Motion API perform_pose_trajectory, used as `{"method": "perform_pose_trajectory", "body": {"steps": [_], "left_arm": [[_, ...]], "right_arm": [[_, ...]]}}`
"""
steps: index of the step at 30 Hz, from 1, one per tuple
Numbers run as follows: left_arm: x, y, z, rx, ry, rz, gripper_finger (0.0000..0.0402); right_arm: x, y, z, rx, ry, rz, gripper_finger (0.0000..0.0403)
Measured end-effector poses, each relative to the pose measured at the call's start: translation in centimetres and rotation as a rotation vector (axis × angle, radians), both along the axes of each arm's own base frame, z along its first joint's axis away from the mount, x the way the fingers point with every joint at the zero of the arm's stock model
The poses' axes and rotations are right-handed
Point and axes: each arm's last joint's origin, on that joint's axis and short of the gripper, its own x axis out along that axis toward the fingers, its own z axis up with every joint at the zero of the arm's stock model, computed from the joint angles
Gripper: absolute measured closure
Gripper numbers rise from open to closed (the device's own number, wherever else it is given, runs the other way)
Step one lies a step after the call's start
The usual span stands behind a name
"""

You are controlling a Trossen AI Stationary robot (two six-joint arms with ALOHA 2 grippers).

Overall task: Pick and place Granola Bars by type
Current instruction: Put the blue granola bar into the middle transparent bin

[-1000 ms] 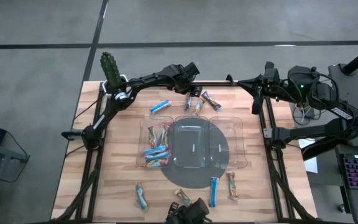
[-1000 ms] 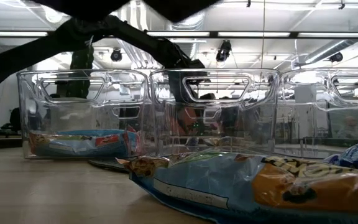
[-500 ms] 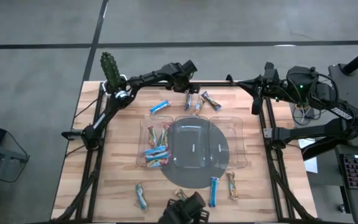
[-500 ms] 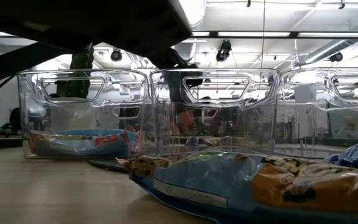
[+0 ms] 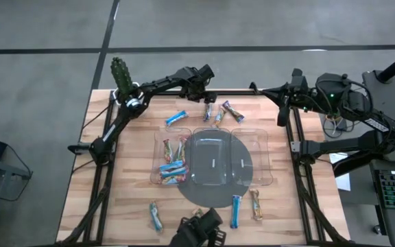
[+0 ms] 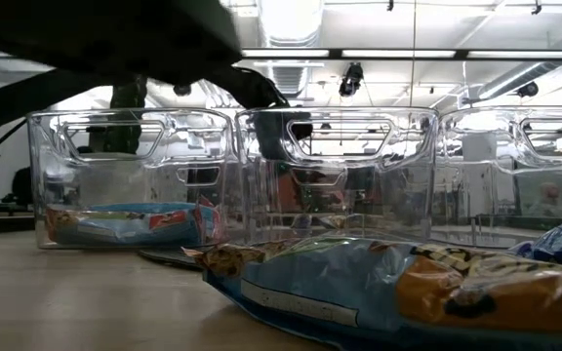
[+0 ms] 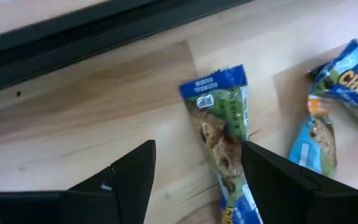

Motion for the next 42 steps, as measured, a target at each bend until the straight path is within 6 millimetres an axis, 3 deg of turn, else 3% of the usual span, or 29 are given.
{"method": "perform_pose_trajectory", "body": {"steps": [20, 27, 31, 42], "left_arm": [[-0.3, 0.1, 2.6, 0.053, 0.007, -0.12, 0.0181], [-0.8, 2.1, 3.2, 0.094, -0.064, 0.003, 0.0181], [-1.2, 3.2, 2.4, 0.071, -0.081, 0.07, 0.0181], [-0.7, 3.2, 0.0, 0.027, -0.042, 0.056, 0.0181]], "right_arm": [[0.1, 0.0, -0.1, 0.008, 0.0, -0.002, 0.0394], [0.1, 0.0, -0.1, 0.035, -0.013, -0.01, 0.0394], [0.1, 0.0, -0.1, 0.049, -0.019, -0.013, 0.0394], [0.0, -0.2, -0.1, 0.032, -0.016, -0.064, 0.0394]]}}
